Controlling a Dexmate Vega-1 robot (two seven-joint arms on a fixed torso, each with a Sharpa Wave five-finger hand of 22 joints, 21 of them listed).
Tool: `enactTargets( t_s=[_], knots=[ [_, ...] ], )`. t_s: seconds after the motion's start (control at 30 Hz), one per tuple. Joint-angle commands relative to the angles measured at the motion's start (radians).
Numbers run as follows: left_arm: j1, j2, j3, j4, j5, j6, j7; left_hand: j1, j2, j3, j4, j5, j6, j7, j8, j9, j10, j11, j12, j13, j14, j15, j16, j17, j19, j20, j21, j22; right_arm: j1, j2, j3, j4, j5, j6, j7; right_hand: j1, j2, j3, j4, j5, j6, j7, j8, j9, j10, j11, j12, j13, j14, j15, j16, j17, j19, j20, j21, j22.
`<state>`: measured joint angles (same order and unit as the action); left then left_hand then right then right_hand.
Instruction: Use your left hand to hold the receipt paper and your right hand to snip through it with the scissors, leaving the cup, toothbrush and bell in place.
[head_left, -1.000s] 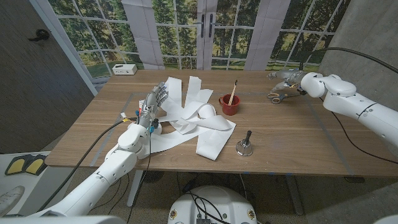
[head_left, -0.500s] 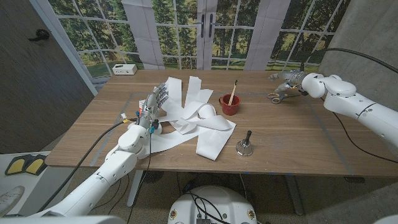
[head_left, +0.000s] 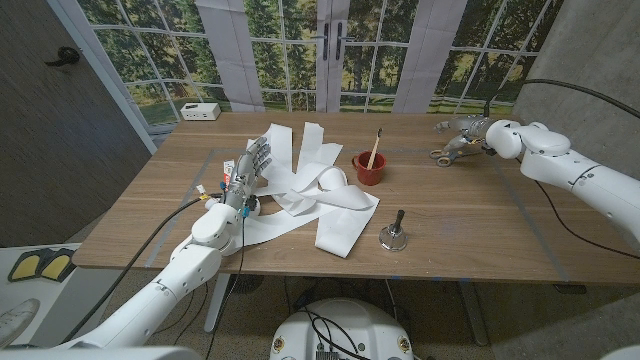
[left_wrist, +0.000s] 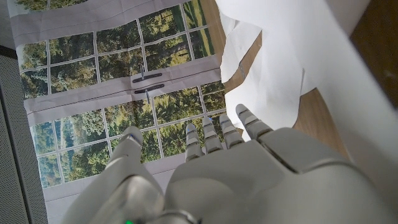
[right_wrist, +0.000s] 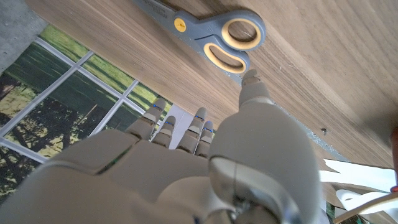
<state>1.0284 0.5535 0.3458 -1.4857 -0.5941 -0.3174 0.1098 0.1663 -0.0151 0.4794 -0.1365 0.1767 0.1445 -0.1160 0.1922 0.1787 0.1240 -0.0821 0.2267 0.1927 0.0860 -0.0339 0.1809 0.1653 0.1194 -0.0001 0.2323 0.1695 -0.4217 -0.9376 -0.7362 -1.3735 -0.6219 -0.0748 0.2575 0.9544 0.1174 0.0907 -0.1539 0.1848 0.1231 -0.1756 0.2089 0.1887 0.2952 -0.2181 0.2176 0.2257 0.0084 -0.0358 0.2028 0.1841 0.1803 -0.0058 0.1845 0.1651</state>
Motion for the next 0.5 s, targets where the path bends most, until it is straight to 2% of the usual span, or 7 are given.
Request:
enactTargets(
  t_s=[0.03,0.17,0.5],
  knots=[
    [0.015,0.002,-0.002,-0.019,0.005,0.008,0.02,0.001,0.011,-0.002,-0.002,0.002,0.002,0.006,-0.003,0.003,0.009,-0.001,-0.002,0.005,0.01,-0.061,0.001,0.005,0.013,0.0,-0.003,0.006,0.04,0.02,-0.033,0.064,-0.018,0.015,0.017,0.018,0.0,0.01,-0.004,0.001,-0.001,-0.008,-0.002,0.003,0.015,-0.002,0.005,0.003,0.002,-0.168,0.003,0.002,0.005,-0.011,0.003,0.003],
    [0.019,0.005,-0.003,-0.026,0.007,0.01,0.025,0.001,0.012,-0.003,-0.002,0.002,0.003,0.006,-0.002,0.003,0.009,0.001,-0.003,0.005,0.01,-0.06,0.0,0.005,0.014,0.0,-0.005,0.006,0.052,0.025,-0.038,0.081,-0.014,0.017,0.026,0.027,0.004,0.015,-0.004,0.002,-0.005,-0.008,-0.005,0.003,0.018,-0.002,0.006,0.004,0.001,-0.17,0.003,0.002,0.003,-0.018,0.002,0.003],
    [0.021,0.007,-0.003,-0.033,0.009,0.015,0.028,0.0,0.012,-0.003,-0.003,0.002,0.001,0.005,-0.004,0.003,0.008,0.0,-0.004,0.005,0.011,-0.06,0.0,0.005,0.015,0.0,-0.008,0.006,0.068,0.027,-0.04,0.11,0.014,0.018,0.035,0.041,0.004,0.021,-0.001,0.0,0.024,-0.003,0.002,0.003,0.056,-0.002,0.016,0.007,0.019,-0.165,0.009,0.003,0.015,-0.008,0.005,0.002]
  ],
)
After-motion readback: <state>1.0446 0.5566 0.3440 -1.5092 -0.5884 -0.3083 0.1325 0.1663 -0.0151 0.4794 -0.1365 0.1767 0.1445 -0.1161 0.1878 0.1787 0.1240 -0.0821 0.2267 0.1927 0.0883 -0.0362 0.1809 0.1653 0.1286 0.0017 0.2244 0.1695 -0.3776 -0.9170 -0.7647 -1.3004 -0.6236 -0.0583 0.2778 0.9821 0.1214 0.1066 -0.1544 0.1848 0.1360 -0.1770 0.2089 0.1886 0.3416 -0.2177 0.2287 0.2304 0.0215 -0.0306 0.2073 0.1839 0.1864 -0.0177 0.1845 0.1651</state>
